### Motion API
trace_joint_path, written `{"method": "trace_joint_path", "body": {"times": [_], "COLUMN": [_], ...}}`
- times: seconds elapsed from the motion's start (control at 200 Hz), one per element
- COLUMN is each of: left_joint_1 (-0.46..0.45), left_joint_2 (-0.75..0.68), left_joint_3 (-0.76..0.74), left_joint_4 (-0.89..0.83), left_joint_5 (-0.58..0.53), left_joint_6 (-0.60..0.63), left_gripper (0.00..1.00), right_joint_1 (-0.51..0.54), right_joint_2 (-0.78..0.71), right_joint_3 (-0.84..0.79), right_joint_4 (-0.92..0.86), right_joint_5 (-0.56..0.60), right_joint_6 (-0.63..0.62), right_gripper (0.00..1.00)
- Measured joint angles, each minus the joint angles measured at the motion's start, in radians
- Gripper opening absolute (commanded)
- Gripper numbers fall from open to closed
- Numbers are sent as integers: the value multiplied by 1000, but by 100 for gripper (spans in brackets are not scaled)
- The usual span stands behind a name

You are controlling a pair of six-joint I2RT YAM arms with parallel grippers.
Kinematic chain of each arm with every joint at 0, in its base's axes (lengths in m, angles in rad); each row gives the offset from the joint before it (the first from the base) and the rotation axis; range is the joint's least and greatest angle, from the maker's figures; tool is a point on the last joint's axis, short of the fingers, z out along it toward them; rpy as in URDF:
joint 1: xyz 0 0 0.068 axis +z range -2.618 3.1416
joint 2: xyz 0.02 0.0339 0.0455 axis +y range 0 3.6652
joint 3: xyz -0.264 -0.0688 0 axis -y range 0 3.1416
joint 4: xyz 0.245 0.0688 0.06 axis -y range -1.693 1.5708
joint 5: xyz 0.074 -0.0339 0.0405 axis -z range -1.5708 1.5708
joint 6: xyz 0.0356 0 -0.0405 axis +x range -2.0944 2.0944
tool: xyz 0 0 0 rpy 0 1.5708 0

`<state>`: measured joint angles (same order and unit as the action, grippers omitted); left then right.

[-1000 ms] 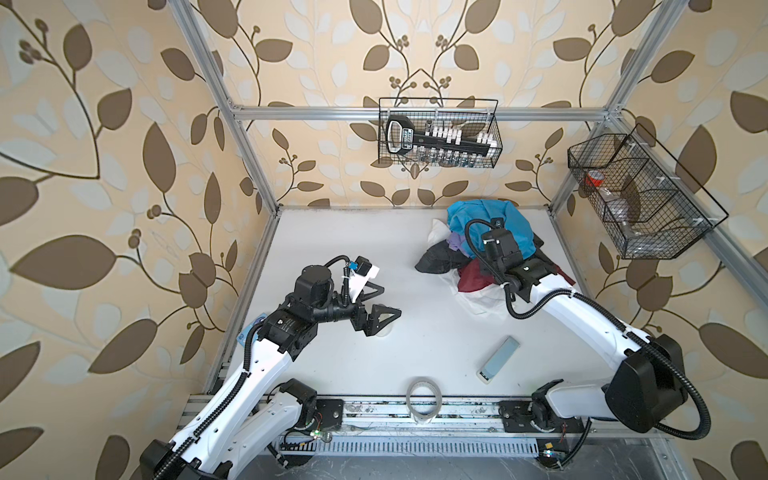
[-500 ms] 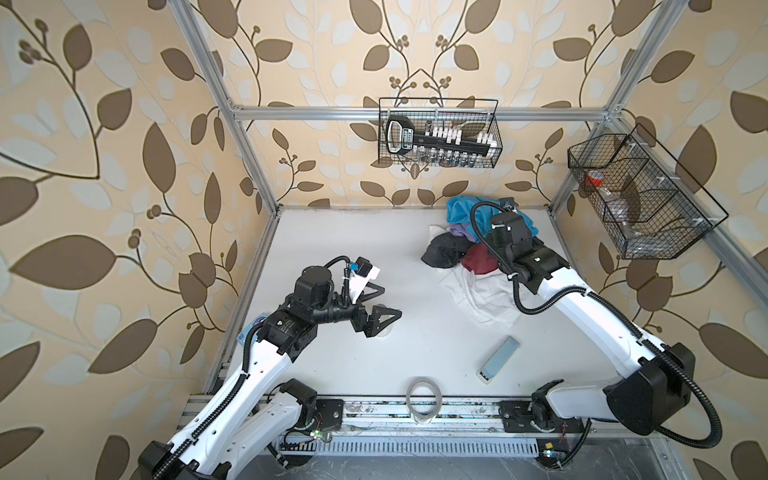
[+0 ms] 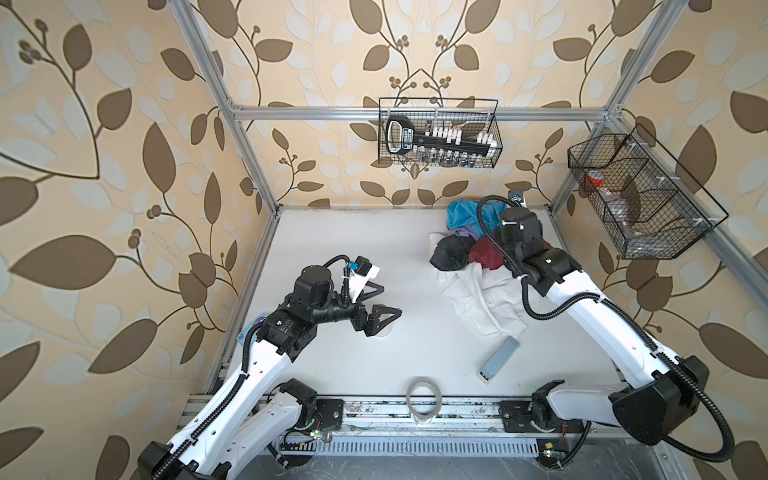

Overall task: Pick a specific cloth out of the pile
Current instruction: 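Lift the maroon shirt high with the right gripper, pulling it from the pile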

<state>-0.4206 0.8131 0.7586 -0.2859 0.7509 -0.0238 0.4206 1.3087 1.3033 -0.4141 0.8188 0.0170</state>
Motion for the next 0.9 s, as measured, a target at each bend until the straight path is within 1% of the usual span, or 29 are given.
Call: {"method": "trace_joint_path", "body": {"times": [0.135, 0.31, 0.46, 0.685, 0.905], "left_joint_1": [-6, -6, -6, -13, -13], "left_joint_2": [0, 0, 0, 0, -1], "left_joint_3": [0, 0, 0, 0, 0], "left_joint_4": [-2, -3, -3, -4, -10], "left_joint_5": [-1, -1, -2, -3, -4], "left_joint_6": [0, 3, 7, 12, 16], "left_gripper": [99, 99, 99, 99, 99], "right_joint_1": [-35, -90, -94, -94, -94], "right_joint_2": [19, 84, 131, 142, 150], "right_joint_3": [74, 192, 262, 332, 436], "right_joint_4": [40, 72, 85, 95, 154], "right_joint_5": [4, 4, 4, 10, 53], "right_joint_6": [-47, -86, -116, -158, -252], "right_gripper": [0, 0, 0, 0, 0]}}
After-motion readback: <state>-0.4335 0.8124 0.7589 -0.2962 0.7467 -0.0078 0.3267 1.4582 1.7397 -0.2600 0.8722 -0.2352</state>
